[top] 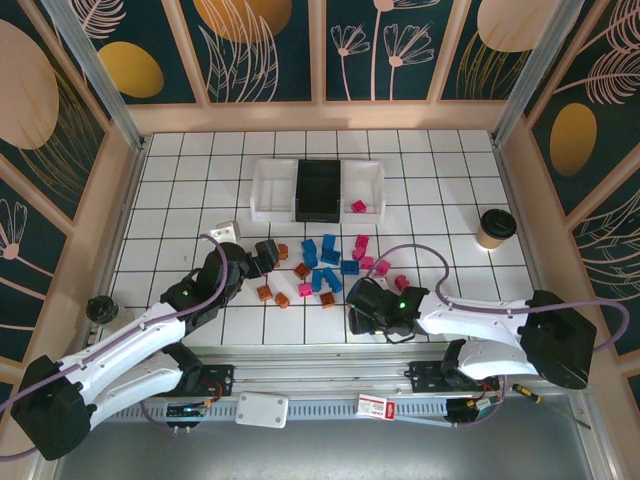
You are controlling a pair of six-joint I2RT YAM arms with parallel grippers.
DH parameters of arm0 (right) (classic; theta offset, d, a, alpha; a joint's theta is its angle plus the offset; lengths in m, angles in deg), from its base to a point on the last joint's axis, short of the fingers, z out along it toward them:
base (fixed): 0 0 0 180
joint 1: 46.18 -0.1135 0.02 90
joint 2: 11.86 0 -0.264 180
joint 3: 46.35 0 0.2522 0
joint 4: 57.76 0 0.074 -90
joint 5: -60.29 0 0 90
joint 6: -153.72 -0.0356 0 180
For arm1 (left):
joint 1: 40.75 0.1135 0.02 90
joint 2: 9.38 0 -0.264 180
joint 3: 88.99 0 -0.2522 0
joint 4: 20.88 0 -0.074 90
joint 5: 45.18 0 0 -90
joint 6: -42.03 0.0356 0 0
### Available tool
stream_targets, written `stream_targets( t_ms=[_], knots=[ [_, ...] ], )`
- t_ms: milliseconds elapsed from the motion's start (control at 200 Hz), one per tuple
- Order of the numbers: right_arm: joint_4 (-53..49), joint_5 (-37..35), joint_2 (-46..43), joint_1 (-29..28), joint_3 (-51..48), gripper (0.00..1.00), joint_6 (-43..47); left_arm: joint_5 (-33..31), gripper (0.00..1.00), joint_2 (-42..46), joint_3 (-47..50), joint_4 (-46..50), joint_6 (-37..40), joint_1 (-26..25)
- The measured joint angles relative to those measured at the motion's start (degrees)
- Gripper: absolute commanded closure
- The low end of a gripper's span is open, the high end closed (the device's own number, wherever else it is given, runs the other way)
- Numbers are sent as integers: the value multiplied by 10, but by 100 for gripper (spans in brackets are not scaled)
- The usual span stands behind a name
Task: Sort the legos into containers by color
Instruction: Pick up the lego from the bottom-center of the table, then place the lego in the container.
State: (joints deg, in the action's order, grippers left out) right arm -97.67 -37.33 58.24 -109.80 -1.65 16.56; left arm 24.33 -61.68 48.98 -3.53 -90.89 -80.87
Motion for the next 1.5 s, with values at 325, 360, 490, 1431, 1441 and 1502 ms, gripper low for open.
stream_targets(
  t_ms=[325, 360, 490, 1431, 1441, 1502],
  knots=[
    [-12, 1, -49, -3, 4, 81, 15, -7, 1, -11, 0, 1, 2, 0],
    [-23, 0, -59, -3, 12, 81, 20, -8, 1, -11, 0, 1, 2, 0],
    [-41, -5, -64, 26, 85, 82, 69, -12, 1, -11, 0, 1, 2, 0],
    [251, 21, 474, 270, 548, 39, 282, -10, 1, -2, 7, 17, -11, 0],
    [253, 21, 473, 270, 547, 39, 281, -10, 1, -3, 7, 17, -11, 0],
    [265, 23, 456, 269, 530, 38, 282, -10, 1, -7, 7, 21, -12, 0]
  ],
)
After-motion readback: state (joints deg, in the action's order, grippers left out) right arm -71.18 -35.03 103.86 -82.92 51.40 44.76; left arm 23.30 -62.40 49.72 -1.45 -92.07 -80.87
